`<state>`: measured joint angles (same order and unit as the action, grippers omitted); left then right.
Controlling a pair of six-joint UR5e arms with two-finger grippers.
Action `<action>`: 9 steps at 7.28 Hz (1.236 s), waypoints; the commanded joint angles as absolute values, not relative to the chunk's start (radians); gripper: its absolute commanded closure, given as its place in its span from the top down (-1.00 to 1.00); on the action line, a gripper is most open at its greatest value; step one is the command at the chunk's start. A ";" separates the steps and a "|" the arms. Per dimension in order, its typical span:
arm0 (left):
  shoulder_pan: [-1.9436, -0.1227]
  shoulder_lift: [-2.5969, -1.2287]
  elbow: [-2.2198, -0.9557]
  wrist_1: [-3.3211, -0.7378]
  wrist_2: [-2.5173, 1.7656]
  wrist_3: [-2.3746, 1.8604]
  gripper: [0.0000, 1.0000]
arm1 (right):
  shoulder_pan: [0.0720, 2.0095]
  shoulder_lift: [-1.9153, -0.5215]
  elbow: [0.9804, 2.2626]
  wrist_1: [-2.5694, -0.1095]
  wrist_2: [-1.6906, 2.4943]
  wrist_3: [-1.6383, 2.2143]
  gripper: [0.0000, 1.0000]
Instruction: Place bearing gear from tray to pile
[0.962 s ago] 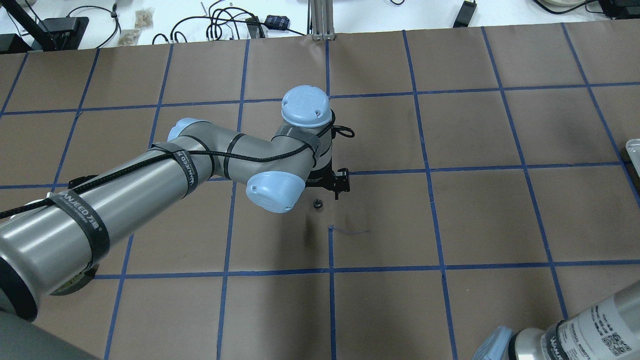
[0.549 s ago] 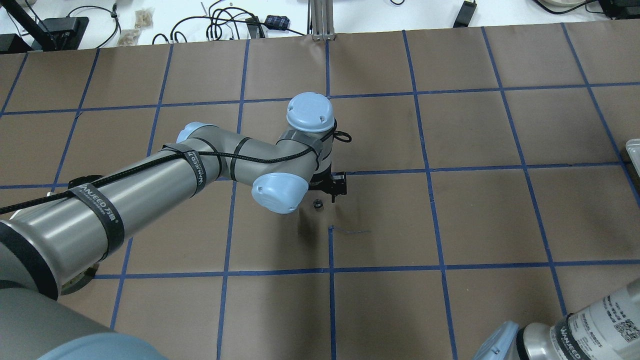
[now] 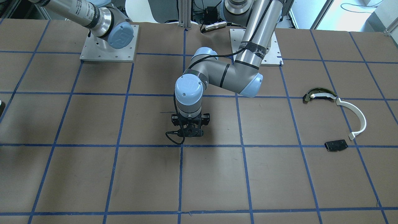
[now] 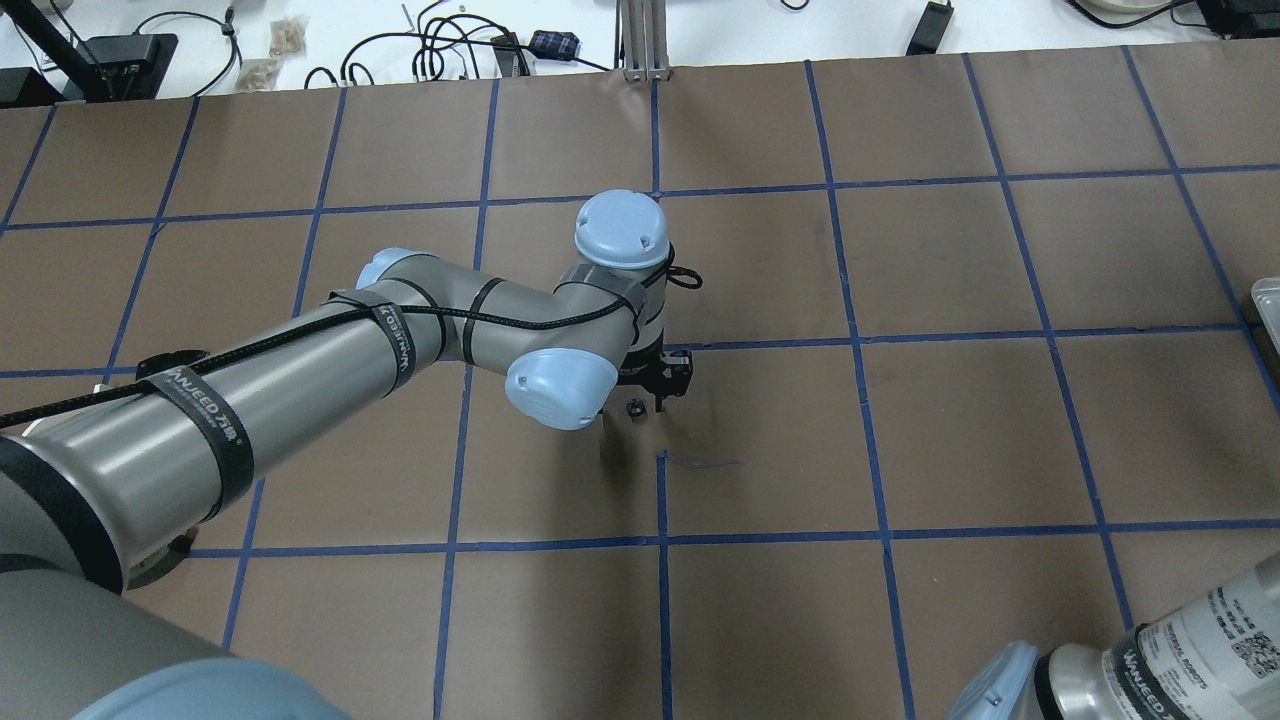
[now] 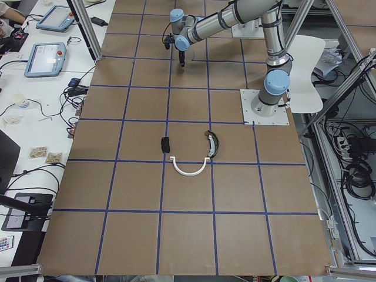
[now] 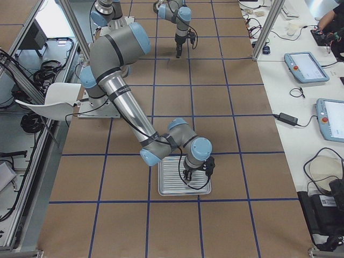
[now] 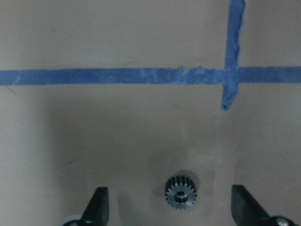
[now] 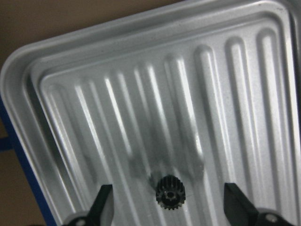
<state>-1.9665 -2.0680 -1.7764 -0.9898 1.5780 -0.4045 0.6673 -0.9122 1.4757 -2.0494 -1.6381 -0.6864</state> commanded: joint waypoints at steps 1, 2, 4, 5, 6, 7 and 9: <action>-1.967 -2.082 -1.776 -0.967 1.577 -0.405 -0.17 | 0.667 -0.907 1.480 -2.049 -1.679 -0.684 0.14; -1.967 -2.089 -1.772 -0.944 1.578 -0.405 -0.27 | 0.667 -0.907 1.479 -2.049 -1.681 -0.683 0.01; -1.956 -2.051 -1.763 -0.946 1.583 -0.384 -1.00 | 0.667 -0.907 1.474 -2.049 -1.678 -0.681 -0.99; -1.922 -2.022 -1.758 -0.957 1.586 -0.377 -1.00 | 0.669 -0.907 1.477 -2.048 -1.677 -0.681 -1.00; -1.875 -1.985 -1.756 -1.000 1.582 -0.358 -1.00 | 0.667 -0.908 1.477 -2.043 -1.677 -0.681 -1.00; -1.815 -1.950 -1.758 -1.067 1.588 -0.265 -1.00 | 0.667 -0.920 1.464 -2.033 -1.678 -0.681 -1.00; -1.554 -1.876 -1.773 -1.187 1.595 0.042 -1.00 | 0.692 -1.003 1.465 -2.002 -1.672 -0.654 -1.00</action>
